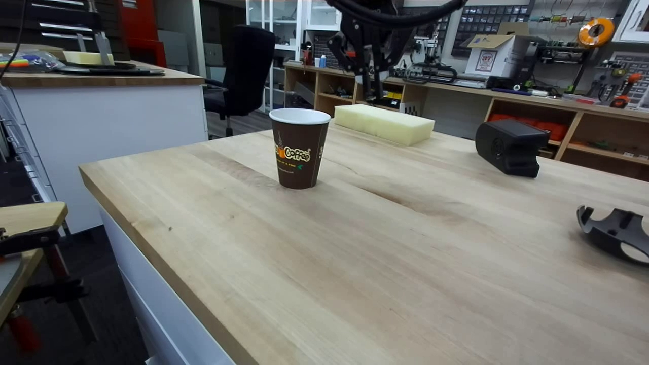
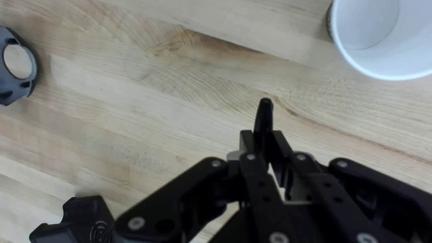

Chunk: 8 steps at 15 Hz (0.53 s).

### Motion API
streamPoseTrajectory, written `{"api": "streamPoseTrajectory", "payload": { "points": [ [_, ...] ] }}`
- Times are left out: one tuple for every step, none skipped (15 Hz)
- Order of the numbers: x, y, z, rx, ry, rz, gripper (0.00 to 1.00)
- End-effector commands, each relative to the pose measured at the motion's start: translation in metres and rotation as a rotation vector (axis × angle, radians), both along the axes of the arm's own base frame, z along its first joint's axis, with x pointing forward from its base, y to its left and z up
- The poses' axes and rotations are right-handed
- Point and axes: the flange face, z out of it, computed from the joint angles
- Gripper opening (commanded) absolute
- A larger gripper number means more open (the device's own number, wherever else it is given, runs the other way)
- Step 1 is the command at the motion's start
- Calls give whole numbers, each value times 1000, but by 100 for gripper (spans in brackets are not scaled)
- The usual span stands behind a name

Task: Put the pen in the cup

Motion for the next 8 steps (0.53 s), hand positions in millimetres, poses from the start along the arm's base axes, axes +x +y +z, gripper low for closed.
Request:
{"api": "streamPoseTrajectory", "payload": {
  "points": [
    [-23,7,16,-21,22,-17,4],
    [-26,10,18,-25,22,-17,4],
    [-28,12,22,-25,23,-15,4],
    [-31,14,22,-33,26,-15,4],
    [-35,17,23,-46,42,-19,4],
    [-39,18,20,-60,67,-23,4],
    [-44,20,17,-71,98,-29,4],
    [-50,22,14,-89,128,-36,4]
  ]
}}
